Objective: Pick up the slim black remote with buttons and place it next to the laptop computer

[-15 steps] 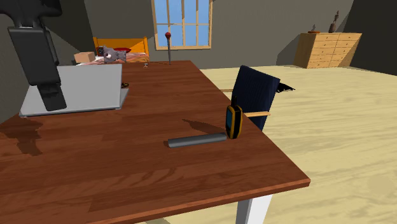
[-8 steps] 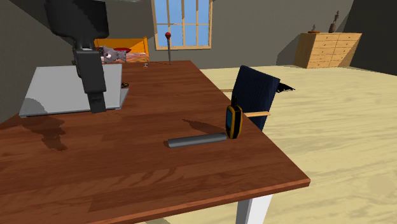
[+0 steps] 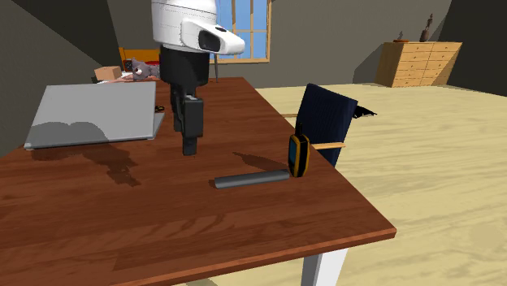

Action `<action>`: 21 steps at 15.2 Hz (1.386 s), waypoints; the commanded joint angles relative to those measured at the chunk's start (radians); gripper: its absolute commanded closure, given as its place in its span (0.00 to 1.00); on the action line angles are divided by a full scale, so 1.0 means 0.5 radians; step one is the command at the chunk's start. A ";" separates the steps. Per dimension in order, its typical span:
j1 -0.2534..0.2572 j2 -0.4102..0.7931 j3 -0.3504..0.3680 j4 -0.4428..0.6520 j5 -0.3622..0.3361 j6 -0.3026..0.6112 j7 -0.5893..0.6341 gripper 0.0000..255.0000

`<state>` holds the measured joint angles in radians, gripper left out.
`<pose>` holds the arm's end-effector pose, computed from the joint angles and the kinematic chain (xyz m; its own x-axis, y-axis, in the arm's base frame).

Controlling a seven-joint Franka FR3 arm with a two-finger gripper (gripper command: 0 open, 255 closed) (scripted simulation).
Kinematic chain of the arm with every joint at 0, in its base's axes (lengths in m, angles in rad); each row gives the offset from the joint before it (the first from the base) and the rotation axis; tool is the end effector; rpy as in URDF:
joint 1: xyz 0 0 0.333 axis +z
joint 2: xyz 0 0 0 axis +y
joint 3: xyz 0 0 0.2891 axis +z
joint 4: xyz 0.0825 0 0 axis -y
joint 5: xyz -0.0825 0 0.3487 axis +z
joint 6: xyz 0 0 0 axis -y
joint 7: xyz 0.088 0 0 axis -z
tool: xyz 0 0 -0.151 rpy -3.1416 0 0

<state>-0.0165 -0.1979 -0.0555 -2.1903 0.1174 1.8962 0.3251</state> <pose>0.4492 -0.0192 0.4072 0.8998 -0.4161 -0.1312 -0.4279 -0.9003 -0.0800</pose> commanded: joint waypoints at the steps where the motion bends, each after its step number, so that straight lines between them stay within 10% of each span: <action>1: -0.005 0.169 -0.003 0.102 0.018 0.043 0.045 0.00; 14: -0.076 1.247 -0.051 1.046 0.144 0.025 0.290 0.00; 21: -0.063 1.289 -0.040 0.917 0.160 0.196 0.278 0.00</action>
<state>-0.0493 0.4464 -0.0765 -1.7167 0.1961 1.9789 0.4654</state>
